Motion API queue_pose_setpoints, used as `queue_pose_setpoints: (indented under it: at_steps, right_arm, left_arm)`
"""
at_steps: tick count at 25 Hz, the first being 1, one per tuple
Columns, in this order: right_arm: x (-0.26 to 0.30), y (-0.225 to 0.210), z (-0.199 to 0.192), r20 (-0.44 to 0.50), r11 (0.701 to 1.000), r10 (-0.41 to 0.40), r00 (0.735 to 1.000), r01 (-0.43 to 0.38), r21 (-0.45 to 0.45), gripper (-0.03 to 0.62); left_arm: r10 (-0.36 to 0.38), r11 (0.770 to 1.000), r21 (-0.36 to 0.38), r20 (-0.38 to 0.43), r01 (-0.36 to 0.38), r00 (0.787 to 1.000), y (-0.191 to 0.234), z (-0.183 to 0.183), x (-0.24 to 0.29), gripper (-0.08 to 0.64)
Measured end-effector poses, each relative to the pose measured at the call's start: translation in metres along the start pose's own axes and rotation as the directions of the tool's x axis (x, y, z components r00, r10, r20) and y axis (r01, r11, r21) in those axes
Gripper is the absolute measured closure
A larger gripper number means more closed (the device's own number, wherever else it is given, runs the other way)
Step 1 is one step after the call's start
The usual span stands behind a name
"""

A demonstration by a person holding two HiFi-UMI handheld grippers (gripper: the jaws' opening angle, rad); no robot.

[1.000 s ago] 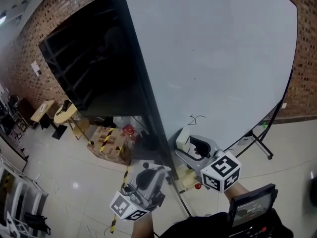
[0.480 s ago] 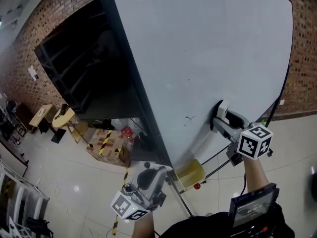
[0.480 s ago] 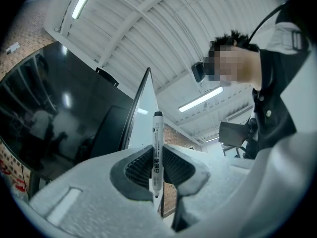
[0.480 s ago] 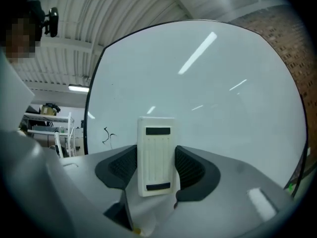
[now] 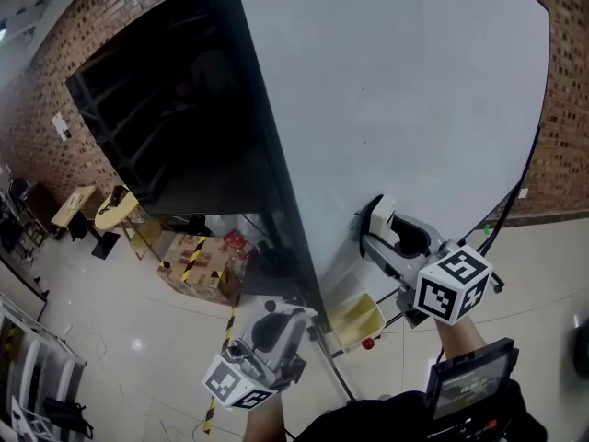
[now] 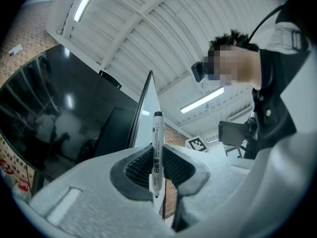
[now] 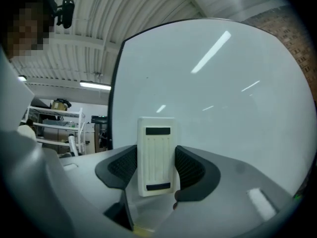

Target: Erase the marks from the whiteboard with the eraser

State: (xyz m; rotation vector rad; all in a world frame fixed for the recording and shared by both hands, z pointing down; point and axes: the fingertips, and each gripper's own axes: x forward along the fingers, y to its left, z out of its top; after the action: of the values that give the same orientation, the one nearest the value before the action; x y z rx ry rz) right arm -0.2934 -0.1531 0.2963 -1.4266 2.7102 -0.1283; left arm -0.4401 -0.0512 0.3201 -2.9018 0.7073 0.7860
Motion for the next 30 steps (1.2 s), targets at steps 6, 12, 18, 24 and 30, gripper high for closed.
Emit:
queue_pose_setpoints:
  at_steps: [6,12,18,24,30]
  right_arm:
    - [0.022,0.087,0.006,-0.056,0.978,0.191,0.980,-0.194,-0.072,0.350]
    - [0.018,0.067,0.004,-0.060,0.984,0.166,0.984,-0.170,-0.059,0.350]
    - [-0.009,-0.040,0.013,-0.017,0.999,-0.039,0.999,0.040,0.026,0.350]
    - [-0.020,-0.070,0.011,0.007,0.985,-0.168,0.986,0.167,0.053,0.350]
    - [-0.010,-0.029,0.012,0.008,0.988,-0.151,0.989,0.151,-0.013,0.350]
  left_arm:
    - [0.007,1.000,0.003,0.012,-0.007,1.000,0.001,0.010,-0.002,0.502]
    - [-0.007,1.000,0.010,0.015,0.006,1.000,0.005,0.011,-0.002,0.502]
    - [-0.026,1.000,0.006,0.008,0.026,1.000,0.005,0.007,0.010,0.502]
    - [-0.020,1.000,0.002,0.008,0.020,1.000,0.005,0.003,0.006,0.502]
    - [-0.015,1.000,-0.005,0.012,0.015,1.000,0.005,0.001,0.004,0.502]
